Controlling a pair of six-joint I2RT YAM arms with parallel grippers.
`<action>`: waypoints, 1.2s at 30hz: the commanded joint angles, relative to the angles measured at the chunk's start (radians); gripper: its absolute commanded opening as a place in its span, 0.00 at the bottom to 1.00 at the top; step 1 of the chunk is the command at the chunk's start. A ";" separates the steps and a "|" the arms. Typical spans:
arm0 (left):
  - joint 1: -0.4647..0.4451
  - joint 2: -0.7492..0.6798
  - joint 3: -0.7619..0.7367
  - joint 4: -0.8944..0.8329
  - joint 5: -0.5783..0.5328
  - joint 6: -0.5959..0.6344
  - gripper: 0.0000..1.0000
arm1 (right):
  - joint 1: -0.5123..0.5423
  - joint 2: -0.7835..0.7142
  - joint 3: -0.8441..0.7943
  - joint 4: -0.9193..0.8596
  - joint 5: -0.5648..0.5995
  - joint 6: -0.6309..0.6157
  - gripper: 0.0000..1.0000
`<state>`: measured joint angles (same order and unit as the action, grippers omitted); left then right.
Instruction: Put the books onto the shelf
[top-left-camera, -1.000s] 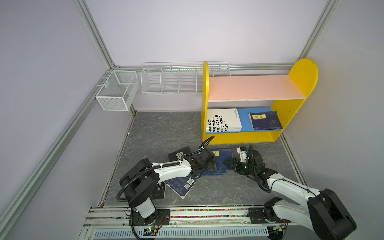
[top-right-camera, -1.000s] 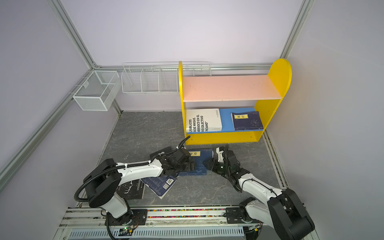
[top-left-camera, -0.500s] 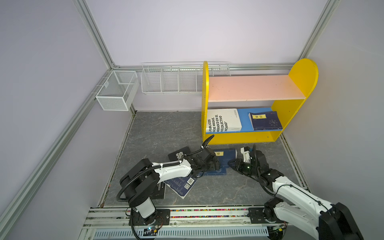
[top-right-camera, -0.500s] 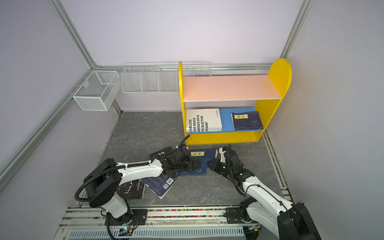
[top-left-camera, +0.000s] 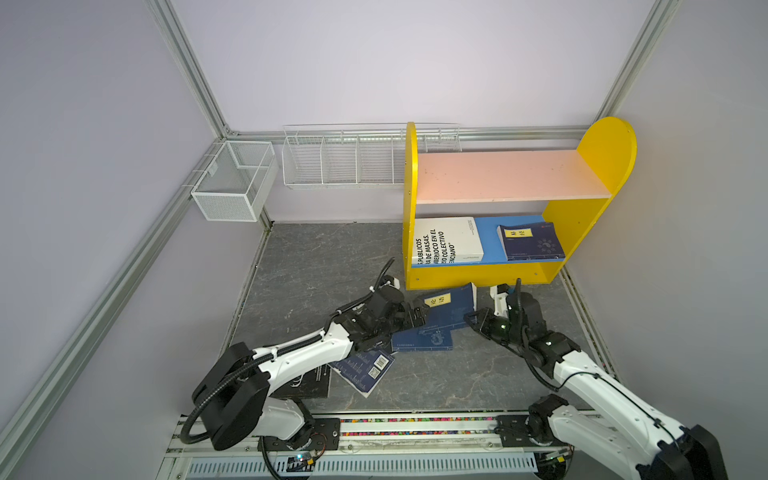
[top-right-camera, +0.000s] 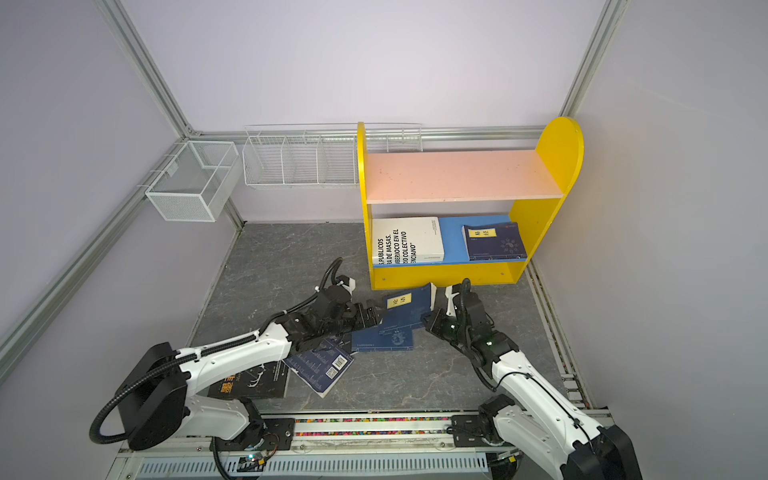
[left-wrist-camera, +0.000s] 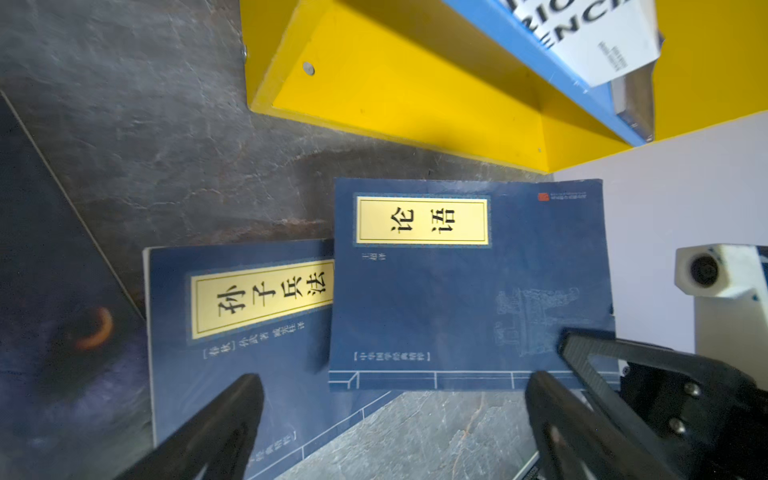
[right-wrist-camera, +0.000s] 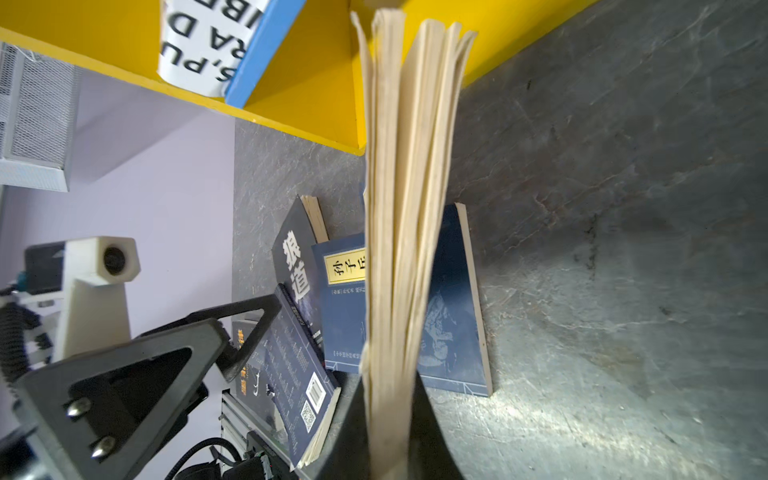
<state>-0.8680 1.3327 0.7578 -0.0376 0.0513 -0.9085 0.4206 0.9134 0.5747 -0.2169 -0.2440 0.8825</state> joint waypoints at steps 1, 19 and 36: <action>0.052 -0.065 -0.059 0.148 0.166 -0.018 1.00 | -0.033 -0.065 0.115 -0.073 -0.086 -0.045 0.13; 0.165 0.058 -0.042 0.868 0.656 -0.253 0.88 | -0.202 -0.084 0.334 -0.070 -0.550 -0.099 0.12; 0.192 0.056 0.008 0.836 0.685 -0.212 0.22 | -0.326 -0.038 0.358 -0.045 -0.738 -0.124 0.12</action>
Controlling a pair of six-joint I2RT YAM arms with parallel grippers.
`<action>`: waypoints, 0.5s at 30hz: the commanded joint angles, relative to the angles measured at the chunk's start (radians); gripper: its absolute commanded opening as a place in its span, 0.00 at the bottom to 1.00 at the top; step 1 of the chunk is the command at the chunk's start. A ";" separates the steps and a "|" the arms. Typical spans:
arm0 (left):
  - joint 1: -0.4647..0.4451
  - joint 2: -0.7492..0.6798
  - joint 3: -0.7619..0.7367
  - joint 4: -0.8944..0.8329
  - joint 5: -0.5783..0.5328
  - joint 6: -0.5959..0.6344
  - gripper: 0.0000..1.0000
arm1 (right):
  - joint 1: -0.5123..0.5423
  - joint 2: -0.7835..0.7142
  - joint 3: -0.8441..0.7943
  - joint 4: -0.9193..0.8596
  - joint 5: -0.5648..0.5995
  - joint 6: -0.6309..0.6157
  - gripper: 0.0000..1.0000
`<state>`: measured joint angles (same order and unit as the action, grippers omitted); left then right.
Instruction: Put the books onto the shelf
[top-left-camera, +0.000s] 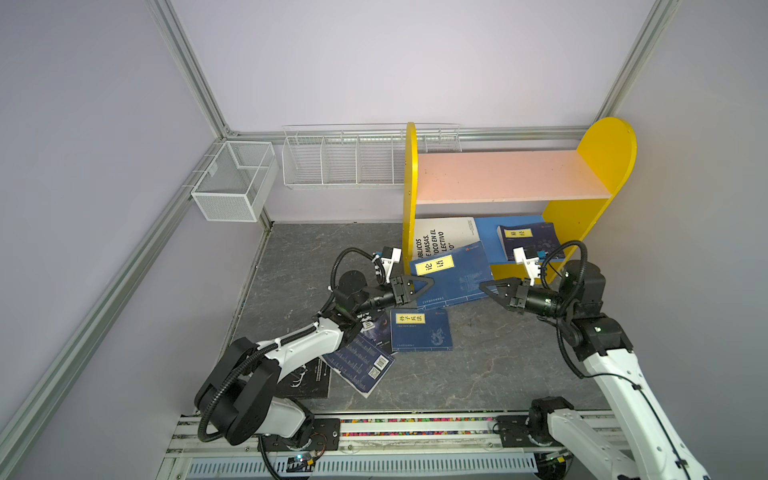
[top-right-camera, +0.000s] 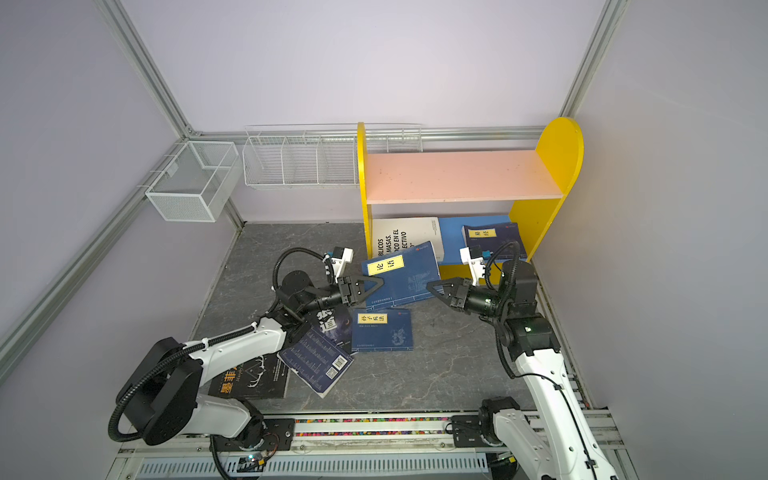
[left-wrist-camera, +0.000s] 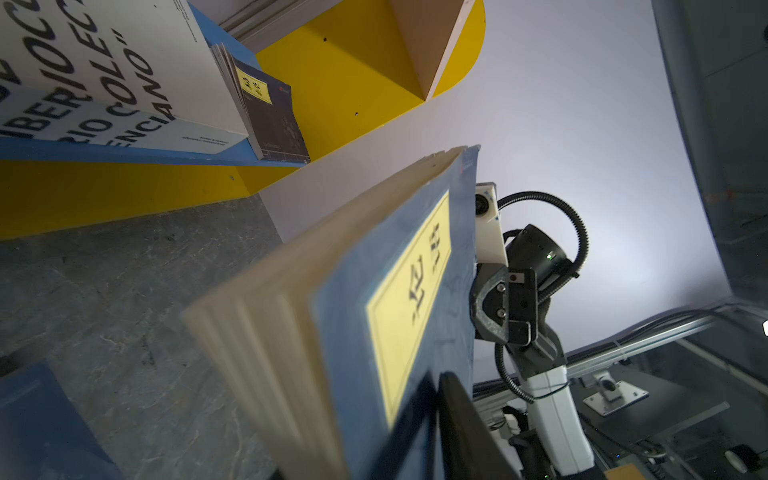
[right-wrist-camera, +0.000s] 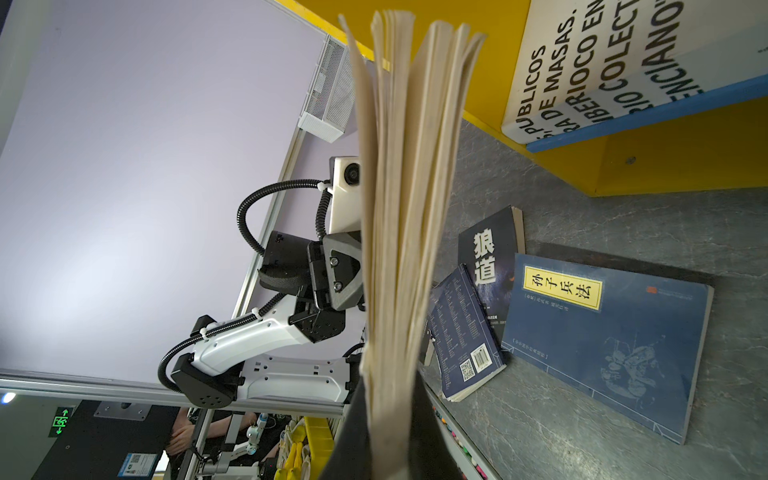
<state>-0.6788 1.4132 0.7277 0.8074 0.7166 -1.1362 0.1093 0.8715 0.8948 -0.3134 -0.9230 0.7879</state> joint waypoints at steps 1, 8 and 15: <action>0.002 -0.029 0.042 -0.018 0.017 0.019 0.18 | -0.020 0.008 0.042 0.053 -0.059 -0.031 0.13; -0.003 -0.054 0.080 -0.068 -0.075 0.021 0.00 | -0.028 0.008 0.016 0.095 0.070 0.029 0.66; -0.026 -0.024 0.143 -0.046 -0.231 -0.027 0.00 | 0.002 -0.130 -0.138 0.108 0.260 0.122 0.89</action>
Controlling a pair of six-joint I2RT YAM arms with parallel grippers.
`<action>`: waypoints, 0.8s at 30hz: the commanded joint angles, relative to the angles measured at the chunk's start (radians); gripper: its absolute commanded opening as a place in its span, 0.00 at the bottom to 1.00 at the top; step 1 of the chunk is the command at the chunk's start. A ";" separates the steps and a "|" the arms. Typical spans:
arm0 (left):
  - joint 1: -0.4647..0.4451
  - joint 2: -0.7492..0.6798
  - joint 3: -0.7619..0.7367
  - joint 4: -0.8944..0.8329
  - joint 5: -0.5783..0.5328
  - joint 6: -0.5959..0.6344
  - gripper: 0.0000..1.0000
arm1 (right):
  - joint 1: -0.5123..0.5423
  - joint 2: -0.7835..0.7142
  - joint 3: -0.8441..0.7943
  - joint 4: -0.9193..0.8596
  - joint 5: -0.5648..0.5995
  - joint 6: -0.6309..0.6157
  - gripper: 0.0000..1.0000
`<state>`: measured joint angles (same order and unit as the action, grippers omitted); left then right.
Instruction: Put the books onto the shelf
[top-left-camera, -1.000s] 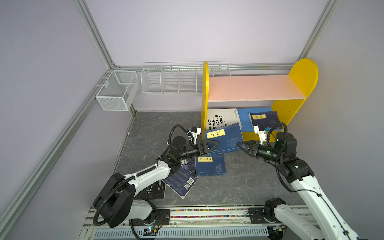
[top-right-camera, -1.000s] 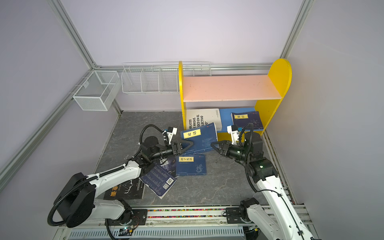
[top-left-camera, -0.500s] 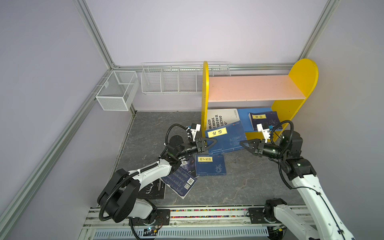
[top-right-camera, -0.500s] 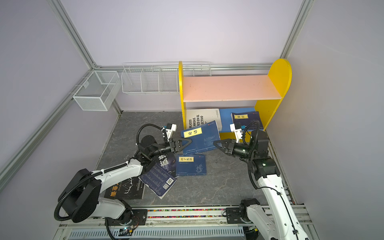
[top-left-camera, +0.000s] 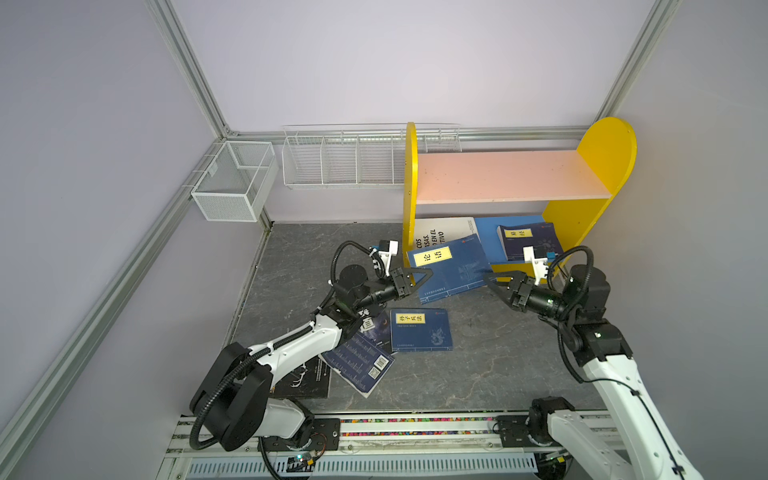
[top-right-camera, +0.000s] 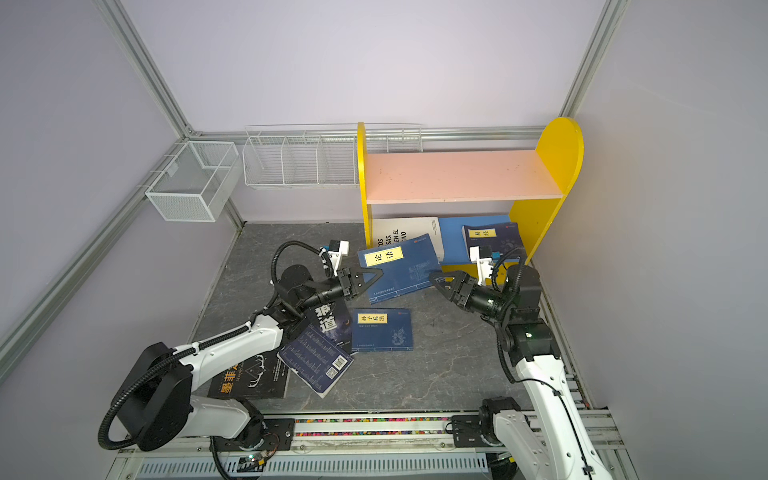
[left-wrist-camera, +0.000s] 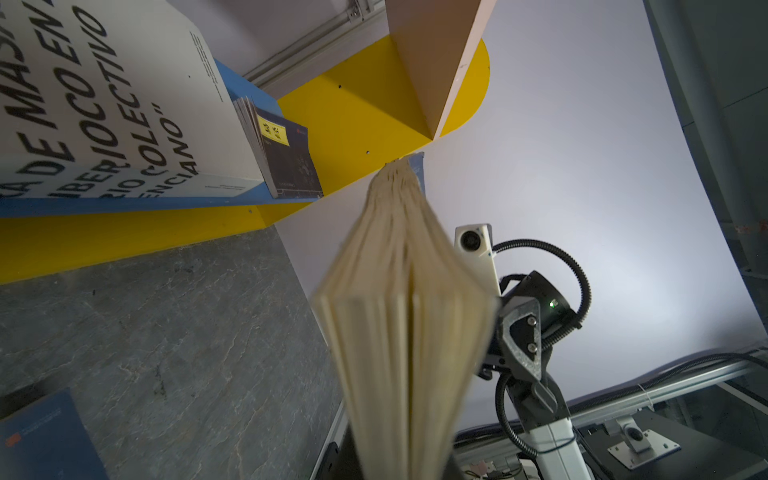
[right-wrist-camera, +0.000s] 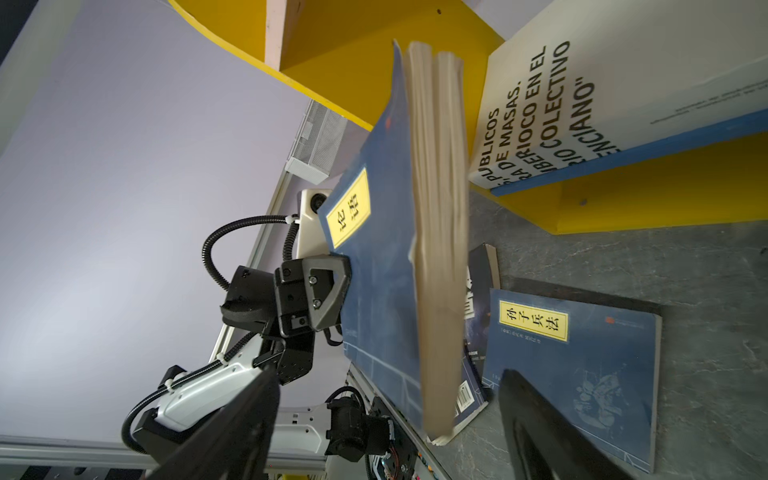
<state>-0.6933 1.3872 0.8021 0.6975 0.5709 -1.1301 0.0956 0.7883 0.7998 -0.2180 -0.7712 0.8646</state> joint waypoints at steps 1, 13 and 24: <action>-0.017 0.015 0.081 0.075 -0.098 -0.042 0.00 | 0.025 -0.061 -0.062 0.015 0.134 0.061 0.90; -0.132 0.189 0.220 0.038 -0.282 -0.071 0.00 | 0.156 -0.216 -0.256 0.293 0.432 0.190 0.87; -0.157 0.253 0.281 0.055 -0.303 -0.105 0.00 | 0.164 -0.119 -0.242 0.378 0.463 0.212 0.74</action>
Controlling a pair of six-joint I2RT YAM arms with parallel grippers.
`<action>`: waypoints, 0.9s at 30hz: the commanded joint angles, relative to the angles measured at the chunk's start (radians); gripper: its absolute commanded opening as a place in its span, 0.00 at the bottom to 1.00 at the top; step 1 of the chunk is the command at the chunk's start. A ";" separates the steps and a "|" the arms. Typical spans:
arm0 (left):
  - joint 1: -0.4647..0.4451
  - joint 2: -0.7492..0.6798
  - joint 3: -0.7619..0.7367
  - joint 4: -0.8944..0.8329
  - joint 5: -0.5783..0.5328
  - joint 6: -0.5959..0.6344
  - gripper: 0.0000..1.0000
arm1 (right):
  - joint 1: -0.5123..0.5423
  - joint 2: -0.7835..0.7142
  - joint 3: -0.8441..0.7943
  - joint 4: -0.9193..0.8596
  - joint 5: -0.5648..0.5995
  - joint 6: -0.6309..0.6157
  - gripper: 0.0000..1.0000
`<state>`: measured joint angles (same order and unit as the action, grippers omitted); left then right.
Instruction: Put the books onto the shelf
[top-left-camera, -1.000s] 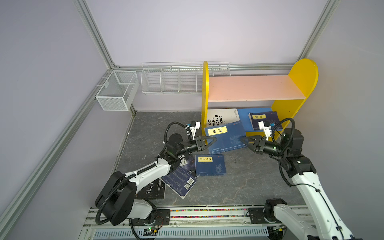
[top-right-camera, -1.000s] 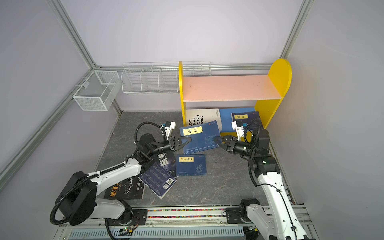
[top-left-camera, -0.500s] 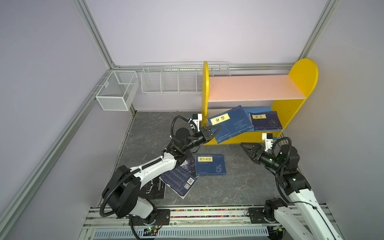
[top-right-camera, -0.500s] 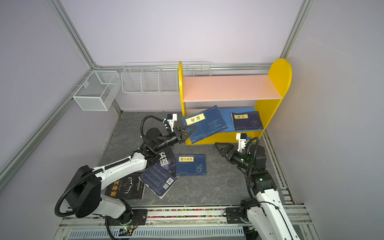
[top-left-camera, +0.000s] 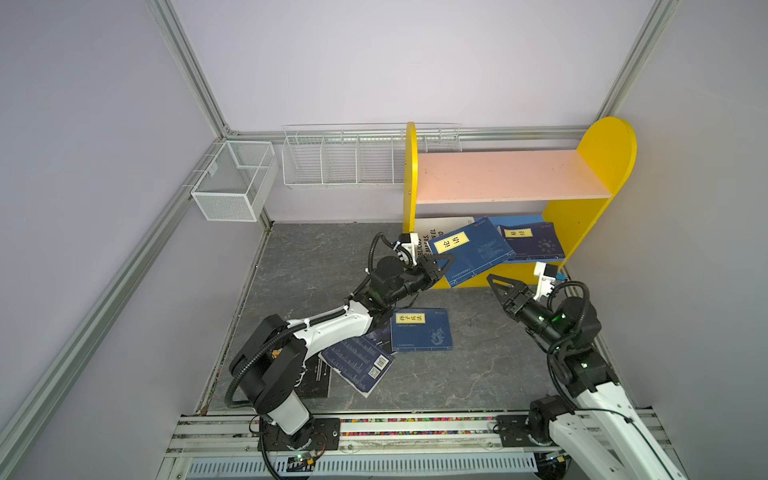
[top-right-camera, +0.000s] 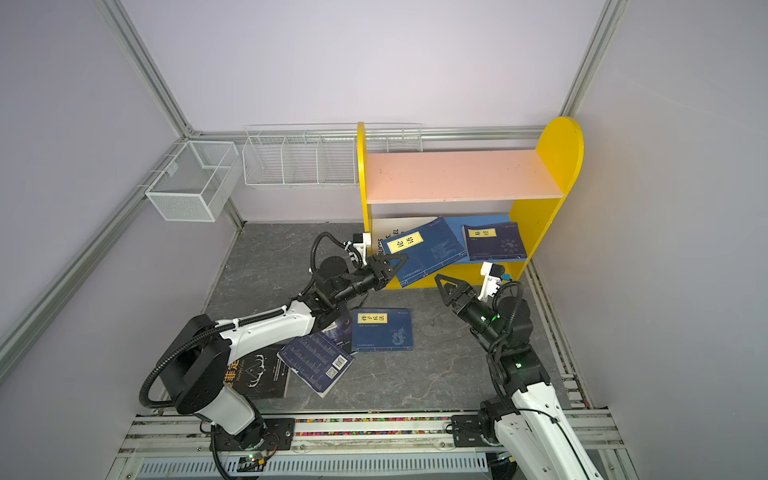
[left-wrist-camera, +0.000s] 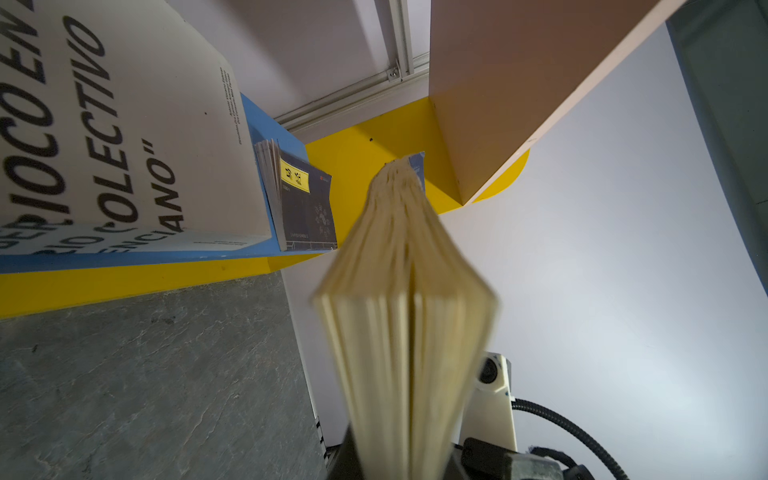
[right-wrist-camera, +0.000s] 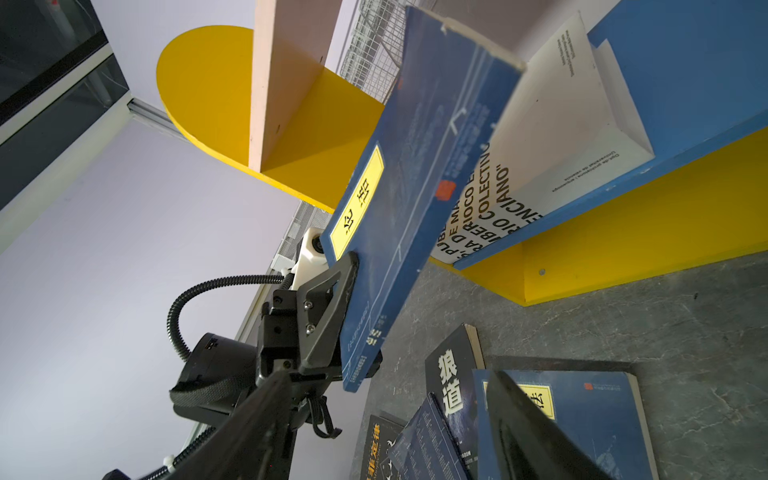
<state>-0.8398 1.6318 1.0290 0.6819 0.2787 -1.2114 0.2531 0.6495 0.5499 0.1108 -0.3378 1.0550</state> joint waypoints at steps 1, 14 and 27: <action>-0.012 0.011 0.057 0.072 -0.011 -0.025 0.00 | 0.008 0.028 0.014 0.053 0.033 0.021 0.73; -0.031 0.058 0.083 0.112 -0.009 -0.057 0.00 | 0.016 0.137 0.064 0.149 0.053 0.018 0.65; -0.063 0.043 0.037 0.118 -0.045 -0.046 0.00 | 0.063 0.205 0.050 0.167 0.131 0.072 0.21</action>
<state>-0.8974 1.6913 1.0668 0.7269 0.2485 -1.2488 0.3069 0.8440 0.6029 0.2539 -0.2443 1.0904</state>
